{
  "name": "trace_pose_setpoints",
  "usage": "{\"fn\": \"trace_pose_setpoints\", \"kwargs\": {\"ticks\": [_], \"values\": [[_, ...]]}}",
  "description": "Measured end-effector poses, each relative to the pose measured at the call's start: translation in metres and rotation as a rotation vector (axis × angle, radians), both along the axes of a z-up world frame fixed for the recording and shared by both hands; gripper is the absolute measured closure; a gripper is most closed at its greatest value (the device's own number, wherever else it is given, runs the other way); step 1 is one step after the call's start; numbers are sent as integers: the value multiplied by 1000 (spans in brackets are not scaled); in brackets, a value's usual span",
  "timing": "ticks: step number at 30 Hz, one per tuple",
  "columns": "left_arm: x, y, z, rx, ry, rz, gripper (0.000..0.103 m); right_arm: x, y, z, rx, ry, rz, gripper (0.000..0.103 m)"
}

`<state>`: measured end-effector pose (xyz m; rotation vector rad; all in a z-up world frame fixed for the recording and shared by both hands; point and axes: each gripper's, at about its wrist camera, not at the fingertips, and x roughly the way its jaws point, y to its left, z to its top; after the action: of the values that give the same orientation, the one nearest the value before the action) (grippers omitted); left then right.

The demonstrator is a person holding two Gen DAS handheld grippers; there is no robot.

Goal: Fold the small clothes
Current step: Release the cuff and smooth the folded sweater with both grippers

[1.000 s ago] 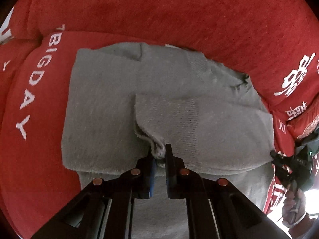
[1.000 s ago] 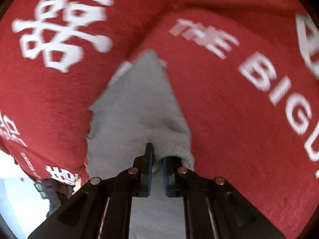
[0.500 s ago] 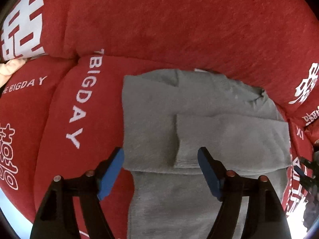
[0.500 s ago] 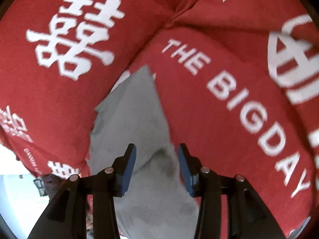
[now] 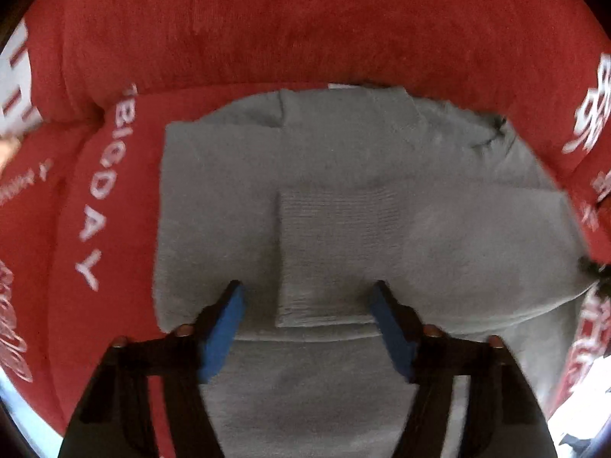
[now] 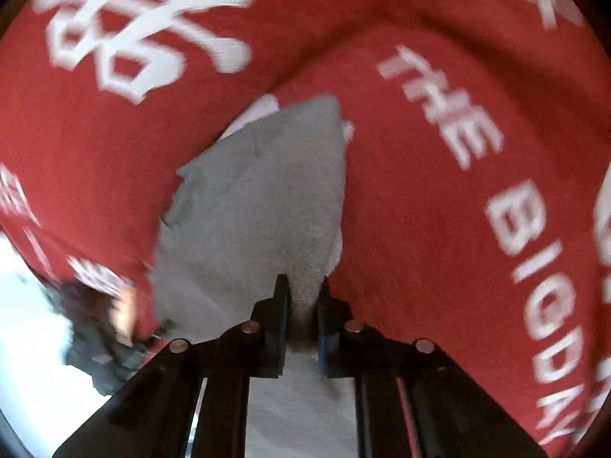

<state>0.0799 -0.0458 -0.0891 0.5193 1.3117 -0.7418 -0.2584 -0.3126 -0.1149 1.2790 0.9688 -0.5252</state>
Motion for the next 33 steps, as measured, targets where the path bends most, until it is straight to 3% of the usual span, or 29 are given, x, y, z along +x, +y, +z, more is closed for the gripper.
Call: {"fn": "trace_pose_setpoints", "kwargs": {"ticks": [2, 4, 7, 13, 18, 25, 33], "values": [[-1, 1, -1, -1, -6, -2, 38, 10, 3, 4, -101, 128, 104, 92], [0, 1, -1, 5, -3, 10, 38, 11, 4, -6, -117, 205, 148, 93], [2, 2, 1, 13, -9, 26, 38, -1, 2, -9, -81, 166, 87, 89], [-1, 6, 7, 30, -16, 31, 38, -27, 10, 0, -56, 181, -10, 64], [-9, 8, 15, 60, -39, 9, 38, -29, 23, 9, -58, 191, -45, 61], [-22, 12, 25, 57, -14, 3, 38, -8, 48, 18, -93, 216, 18, 61], [-31, 17, 24, 70, 0, -20, 38, 10, 64, 25, -95, 210, 59, 52]]}}
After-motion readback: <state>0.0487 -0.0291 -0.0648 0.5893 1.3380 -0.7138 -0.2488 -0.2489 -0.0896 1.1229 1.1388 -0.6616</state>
